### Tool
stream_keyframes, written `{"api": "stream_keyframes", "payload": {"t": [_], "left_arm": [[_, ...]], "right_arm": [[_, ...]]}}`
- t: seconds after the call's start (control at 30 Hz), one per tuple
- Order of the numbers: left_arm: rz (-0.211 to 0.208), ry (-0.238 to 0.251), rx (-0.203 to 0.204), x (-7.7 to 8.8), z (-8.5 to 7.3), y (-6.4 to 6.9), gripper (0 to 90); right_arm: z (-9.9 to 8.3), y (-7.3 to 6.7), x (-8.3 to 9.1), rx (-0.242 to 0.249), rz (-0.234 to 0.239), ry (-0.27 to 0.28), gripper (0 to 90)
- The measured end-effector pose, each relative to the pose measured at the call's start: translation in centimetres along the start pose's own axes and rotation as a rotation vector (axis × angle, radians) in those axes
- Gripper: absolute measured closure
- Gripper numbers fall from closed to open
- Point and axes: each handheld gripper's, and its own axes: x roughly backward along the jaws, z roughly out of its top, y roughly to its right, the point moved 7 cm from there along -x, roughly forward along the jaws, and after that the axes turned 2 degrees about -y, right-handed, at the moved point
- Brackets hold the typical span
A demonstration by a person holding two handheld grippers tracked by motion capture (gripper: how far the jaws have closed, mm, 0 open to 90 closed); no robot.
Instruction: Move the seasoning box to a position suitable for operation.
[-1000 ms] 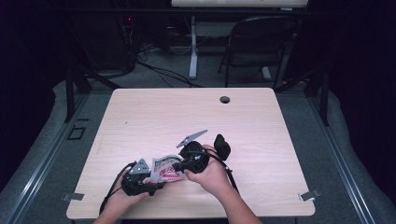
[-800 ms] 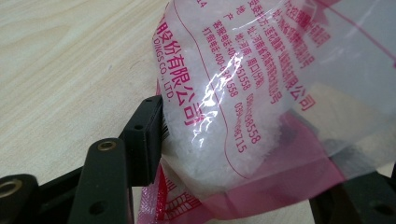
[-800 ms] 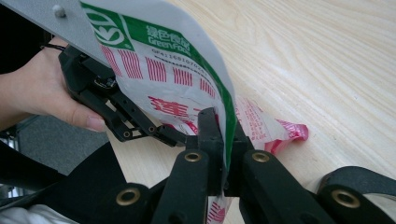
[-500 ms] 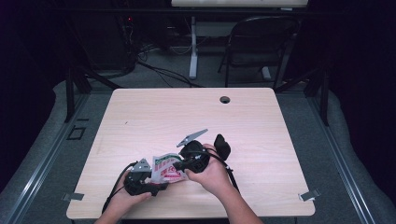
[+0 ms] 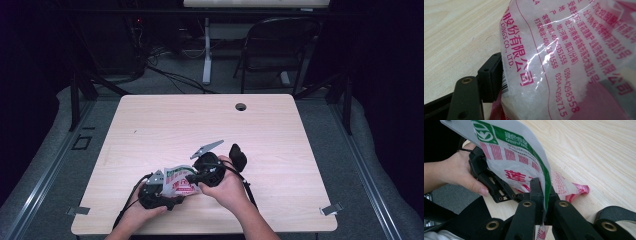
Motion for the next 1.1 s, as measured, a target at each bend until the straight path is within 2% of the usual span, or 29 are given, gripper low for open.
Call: {"api": "stream_keyframes", "payload": {"t": [0.07, 0.17, 0.2, 0.3, 0.43, 0.47, 0.57, 0.67, 1.1], "left_arm": [[-0.001, 0.003, 0.002, -0.05, -0.01, 0.02, 31.9], [0.011, 0.005, -0.014, -0.09, -0.08, -0.05, 32.3], [0.001, 0.008, -0.019, -0.10, -0.10, -0.05, 32.6], [0.009, 0.022, -0.030, -0.19, -0.12, -0.03, 34.2], [0.025, 0.026, -0.047, -0.20, -0.19, -0.04, 36.8], [0.038, 0.023, -0.062, -0.16, -0.20, -0.15, 37.3], [0.042, 0.028, -0.063, -0.21, -0.28, -0.03, 38.6], [0.054, 0.031, -0.081, -0.19, -0.33, -0.07, 40.9], [0.066, 0.056, -0.093, -0.21, -0.45, -0.13, 45.9]], "right_arm": [[0.01, -0.03, -0.07, -0.010, 0.001, 0.012, 90.0], [-0.02, -0.04, -0.05, -0.010, 0.000, 0.007, 90.0], [-0.04, -0.01, -0.02, -0.006, 0.001, 0.002, 90.0], [0.03, -0.07, -0.13, -0.017, 0.004, 0.017, 90.0], [-0.02, 0.02, -0.05, -0.009, 0.008, 0.006, 90.0], [-0.03, 0.02, -0.04, -0.010, 0.007, 0.005, 90.0], [-0.02, 0.00, -0.05, -0.010, 0.008, 0.006, 90.0], [-0.04, -0.01, -0.02, -0.010, 0.006, 0.002, 90.0], [-0.08, 0.04, -0.04, -0.011, 0.010, 0.011, 90.0]]}}
